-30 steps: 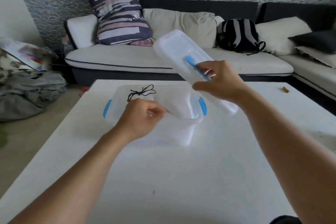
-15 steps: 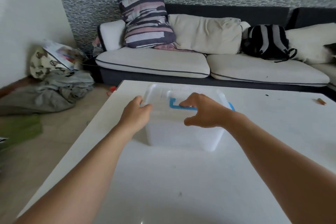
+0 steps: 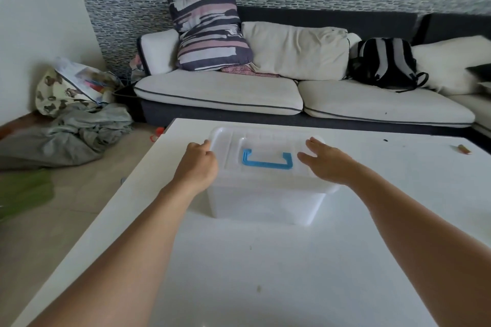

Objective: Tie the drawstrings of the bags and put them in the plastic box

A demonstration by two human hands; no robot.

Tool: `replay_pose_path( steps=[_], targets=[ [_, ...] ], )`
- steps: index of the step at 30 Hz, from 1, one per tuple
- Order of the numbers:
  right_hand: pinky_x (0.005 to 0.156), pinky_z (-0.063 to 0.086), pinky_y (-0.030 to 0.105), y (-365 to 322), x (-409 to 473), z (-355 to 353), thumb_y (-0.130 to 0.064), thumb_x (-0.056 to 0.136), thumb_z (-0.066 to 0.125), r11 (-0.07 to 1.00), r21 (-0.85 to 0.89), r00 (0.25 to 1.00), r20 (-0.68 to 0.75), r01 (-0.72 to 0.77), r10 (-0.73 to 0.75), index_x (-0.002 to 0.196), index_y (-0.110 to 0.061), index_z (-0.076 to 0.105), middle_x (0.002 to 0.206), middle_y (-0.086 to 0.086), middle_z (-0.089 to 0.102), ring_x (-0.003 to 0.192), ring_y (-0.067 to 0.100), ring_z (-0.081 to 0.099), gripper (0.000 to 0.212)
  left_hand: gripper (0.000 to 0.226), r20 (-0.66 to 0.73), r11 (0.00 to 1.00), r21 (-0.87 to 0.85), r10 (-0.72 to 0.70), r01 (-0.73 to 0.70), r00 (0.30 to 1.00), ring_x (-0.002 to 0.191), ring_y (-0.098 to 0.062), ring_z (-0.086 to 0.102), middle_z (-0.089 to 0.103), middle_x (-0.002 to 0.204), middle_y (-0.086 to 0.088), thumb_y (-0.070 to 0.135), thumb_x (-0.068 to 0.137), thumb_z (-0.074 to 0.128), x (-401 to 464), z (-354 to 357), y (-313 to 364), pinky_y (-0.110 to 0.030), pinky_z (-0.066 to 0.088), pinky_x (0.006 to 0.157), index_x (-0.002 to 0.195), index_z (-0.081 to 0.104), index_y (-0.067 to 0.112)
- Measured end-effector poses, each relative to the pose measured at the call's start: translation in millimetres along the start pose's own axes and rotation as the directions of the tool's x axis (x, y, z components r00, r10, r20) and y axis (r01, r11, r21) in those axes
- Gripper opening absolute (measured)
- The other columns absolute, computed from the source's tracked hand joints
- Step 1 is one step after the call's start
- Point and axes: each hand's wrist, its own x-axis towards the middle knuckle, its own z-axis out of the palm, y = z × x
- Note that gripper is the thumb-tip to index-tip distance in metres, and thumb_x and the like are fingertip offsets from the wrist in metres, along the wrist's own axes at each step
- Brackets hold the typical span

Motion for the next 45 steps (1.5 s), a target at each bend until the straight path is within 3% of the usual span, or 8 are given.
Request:
replay_pose_path(
  steps=[5, 9, 12, 16, 21, 33, 41, 45],
  targets=[
    [0.109, 0.033, 0.036, -5.3, -10.3, 2.9, -0.019, 0.107, 0.027, 0.913, 0.407, 0.986, -0.150, -0.004, 0.071, 0.141, -0.010, 0.045, 0.148, 0.011, 0.042, 0.140, 0.034, 0.036, 0.039, 0.036, -0.141, 0.995, 0.078, -0.058, 0.069, 0.988, 0.121, -0.042, 0.045, 0.049, 0.136, -0.016, 0.035, 0.100, 0.035, 11.5, -0.7, -0.4, -0.049, 0.042, 0.100, 0.083, 0.060, 0.016],
    [0.102, 0.046, 0.045, 0.9, -13.8, 8.9, -0.025, 0.100, 0.048, 0.538, 0.823, 0.851, -0.143, -0.181, 0.506, 0.145, -0.015, 0.045, 0.152, 0.011, 0.041, 0.131, 0.036, 0.048, 0.046, 0.030, -0.107, 0.904, -0.389, -0.235, 0.176, 0.966, 0.101, -0.032, 0.062, 0.063, 0.119, -0.010, 0.026, 0.092, 0.061, 16.1, 8.1, -7.4, -0.039, 0.051, 0.084, 0.120, 0.060, 0.016],
    [0.071, 0.058, 0.045, 6.0, -17.6, 4.6, -0.035, 0.086, 0.074, 0.271, 0.928, 0.793, 0.041, -0.256, 0.607, 0.085, -0.007, 0.057, 0.091, 0.011, 0.061, 0.079, 0.032, 0.062, 0.033, 0.037, -0.055, 0.638, -0.703, -0.489, 0.314, 0.871, 0.092, -0.035, 0.066, 0.066, 0.102, -0.012, 0.022, 0.075, 0.080, 15.9, 12.1, -9.9, -0.044, 0.057, 0.086, 0.102, 0.062, 0.005],
    [0.057, 0.041, 0.032, 0.7, -14.8, 9.7, -0.027, 0.092, 0.065, 0.790, 0.565, 0.742, -0.418, -0.240, 0.525, 0.068, -0.010, 0.043, 0.072, 0.008, 0.053, 0.068, 0.031, 0.055, 0.037, 0.021, -0.308, 0.864, -0.471, -0.347, 0.175, 0.886, 0.057, -0.025, 0.044, 0.047, 0.062, -0.005, 0.011, 0.078, 0.072, 7.4, 18.5, -4.7, -0.024, 0.038, 0.055, 0.066, 0.056, 0.007],
    [0.055, 0.039, 0.032, -6.9, -18.5, 7.9, 0.001, 0.089, 0.051, 0.954, 0.191, 0.806, -0.513, -0.230, 0.296, 0.065, -0.013, 0.036, 0.066, 0.004, 0.043, 0.070, 0.031, 0.053, 0.032, 0.027, -0.475, 0.999, -0.041, -0.017, -0.003, 0.880, 0.046, -0.022, 0.030, 0.033, 0.049, -0.003, 0.003, 0.083, 0.059, 4.5, 21.9, -1.9, -0.026, 0.024, 0.045, 0.058, 0.049, 0.001],
    [0.060, 0.039, 0.029, 0.6, -16.0, 0.7, 0.005, 0.085, 0.038, 0.893, 0.434, 0.915, -0.302, -0.118, 0.268, 0.103, -0.008, 0.054, 0.093, 0.011, 0.052, 0.079, 0.030, 0.051, 0.027, 0.018, -0.039, 0.991, 0.025, 0.130, -0.130, 0.991, 0.078, -0.025, 0.053, 0.058, 0.087, -0.008, 0.020, 0.101, 0.042, 0.7, 6.6, -13.4, -0.033, 0.037, 0.060, 0.102, 0.057, 0.010],
    [0.070, 0.038, 0.030, -0.7, -16.8, 8.2, 0.007, 0.080, 0.044, 0.931, 0.335, 0.877, -0.394, -0.142, 0.276, 0.129, -0.006, 0.059, 0.096, 0.010, 0.056, 0.083, 0.029, 0.047, 0.052, 0.020, -0.125, 0.972, 0.136, 0.208, -0.191, 0.970, 0.071, -0.024, 0.052, 0.060, 0.083, -0.011, 0.009, 0.097, 0.042, -13.2, 7.4, -10.3, -0.033, 0.037, 0.058, 0.107, 0.059, 0.005],
    [0.076, 0.047, 0.034, 2.1, -15.1, 3.9, 0.005, 0.087, 0.036, 0.907, 0.405, 0.916, -0.313, -0.112, 0.253, 0.148, -0.013, 0.047, 0.122, 0.018, 0.058, 0.100, 0.036, 0.057, 0.065, 0.032, -0.069, 0.977, 0.100, 0.197, -0.189, 0.978, 0.100, -0.037, 0.061, 0.066, 0.101, -0.013, 0.012, 0.100, 0.039, -11.6, 7.0, -10.2, -0.032, 0.041, 0.072, 0.125, 0.060, 0.011]
  ],
)
